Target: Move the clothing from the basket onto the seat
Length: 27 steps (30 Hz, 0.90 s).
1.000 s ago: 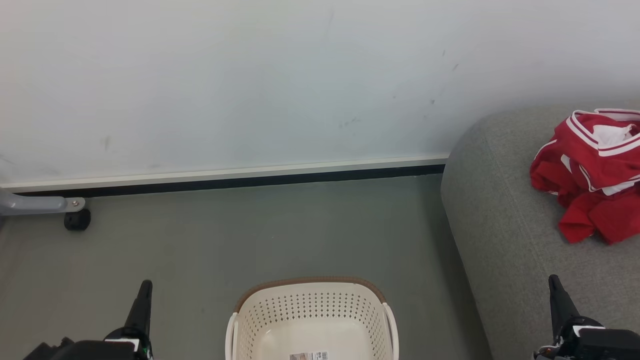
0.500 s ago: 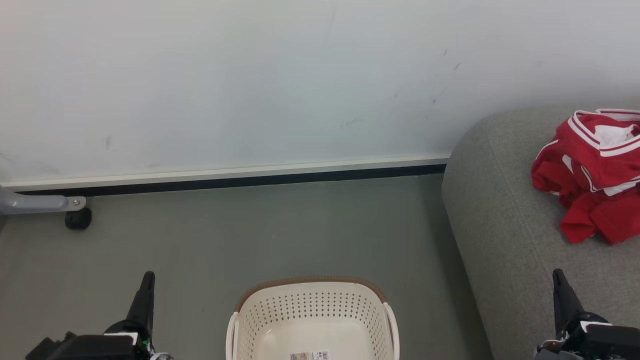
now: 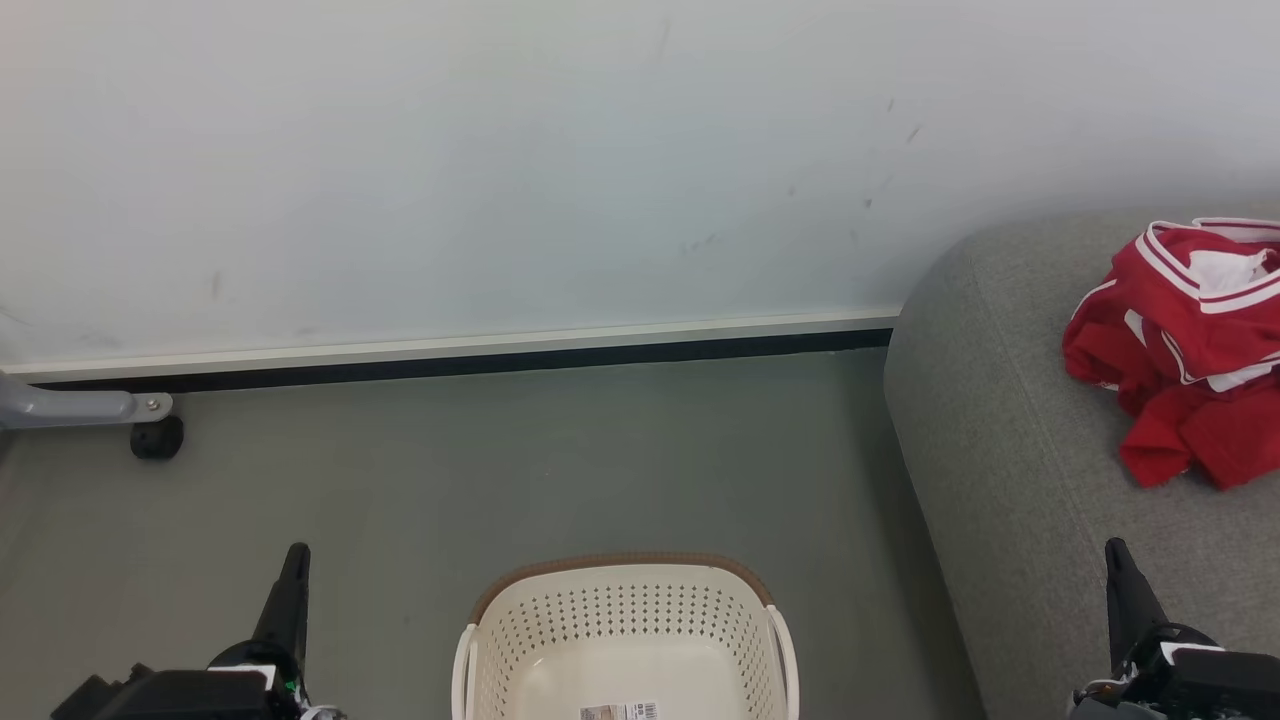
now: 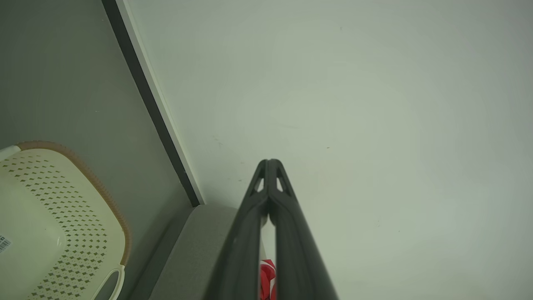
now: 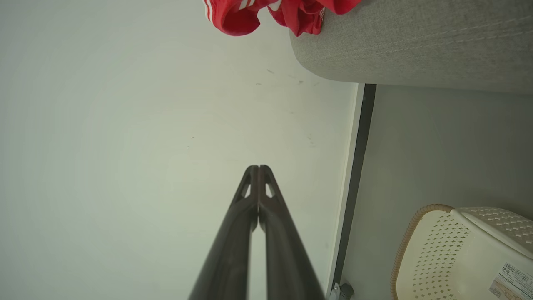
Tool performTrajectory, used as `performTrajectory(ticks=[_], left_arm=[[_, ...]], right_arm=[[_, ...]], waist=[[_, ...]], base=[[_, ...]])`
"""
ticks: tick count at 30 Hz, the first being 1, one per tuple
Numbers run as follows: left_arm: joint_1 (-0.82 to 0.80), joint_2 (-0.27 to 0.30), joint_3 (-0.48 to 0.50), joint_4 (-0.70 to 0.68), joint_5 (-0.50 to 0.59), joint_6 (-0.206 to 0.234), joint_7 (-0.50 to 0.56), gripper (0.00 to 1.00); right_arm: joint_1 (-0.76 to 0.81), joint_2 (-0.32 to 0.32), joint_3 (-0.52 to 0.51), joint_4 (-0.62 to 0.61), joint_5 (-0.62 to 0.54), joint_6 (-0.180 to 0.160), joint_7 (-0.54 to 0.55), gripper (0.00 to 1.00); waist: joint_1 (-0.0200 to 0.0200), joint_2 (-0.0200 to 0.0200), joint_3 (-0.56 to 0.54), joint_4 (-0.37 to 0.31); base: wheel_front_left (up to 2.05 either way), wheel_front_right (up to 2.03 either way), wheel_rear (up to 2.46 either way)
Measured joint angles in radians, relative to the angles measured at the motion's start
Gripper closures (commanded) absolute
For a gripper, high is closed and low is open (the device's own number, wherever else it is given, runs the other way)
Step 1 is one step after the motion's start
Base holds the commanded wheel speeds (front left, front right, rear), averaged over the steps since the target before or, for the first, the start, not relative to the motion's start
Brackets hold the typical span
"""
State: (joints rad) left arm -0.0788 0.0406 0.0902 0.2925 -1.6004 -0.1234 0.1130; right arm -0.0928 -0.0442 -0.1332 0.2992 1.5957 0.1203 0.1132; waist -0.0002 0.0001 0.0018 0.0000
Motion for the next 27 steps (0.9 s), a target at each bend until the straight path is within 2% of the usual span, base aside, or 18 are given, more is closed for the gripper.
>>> performTrajectory(ticks=[27], left_arm=[[0.000,0.000,0.000,0.002,0.000,0.000,0.000,1.00]], right_arm=[[0.000,0.000,0.000,0.000,0.000,0.000,0.000,1.00]], waist=[[0.0001,0.0000,0.000,0.000]], base=[[0.00,0.00,0.00]])
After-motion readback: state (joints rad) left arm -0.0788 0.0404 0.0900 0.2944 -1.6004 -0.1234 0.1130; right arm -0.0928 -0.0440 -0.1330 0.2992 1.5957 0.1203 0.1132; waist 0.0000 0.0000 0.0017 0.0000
